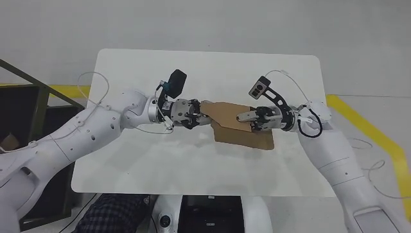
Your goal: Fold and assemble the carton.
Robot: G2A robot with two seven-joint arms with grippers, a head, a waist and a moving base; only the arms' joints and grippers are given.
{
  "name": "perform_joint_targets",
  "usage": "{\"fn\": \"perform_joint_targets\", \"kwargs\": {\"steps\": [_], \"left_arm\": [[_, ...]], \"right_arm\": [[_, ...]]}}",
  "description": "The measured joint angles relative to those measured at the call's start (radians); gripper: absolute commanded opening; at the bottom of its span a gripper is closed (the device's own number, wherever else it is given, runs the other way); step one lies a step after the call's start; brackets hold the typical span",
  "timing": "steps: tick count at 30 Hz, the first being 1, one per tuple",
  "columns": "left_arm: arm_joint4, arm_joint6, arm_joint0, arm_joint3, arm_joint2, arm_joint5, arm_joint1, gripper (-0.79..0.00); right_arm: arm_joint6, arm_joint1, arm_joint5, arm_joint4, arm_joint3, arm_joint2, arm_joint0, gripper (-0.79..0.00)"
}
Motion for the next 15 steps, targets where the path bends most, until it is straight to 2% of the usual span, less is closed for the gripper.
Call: {"fn": "perform_joint_targets", "kwargs": {"steps": [15], "left_arm": [[0.014,0.056,0.019,0.01,-0.012,0.0,0.02,-0.563]], "right_arm": [[-0.024,-0.004,-0.005,-0.016,0.008,0.003,0.003,-0.785]]}}
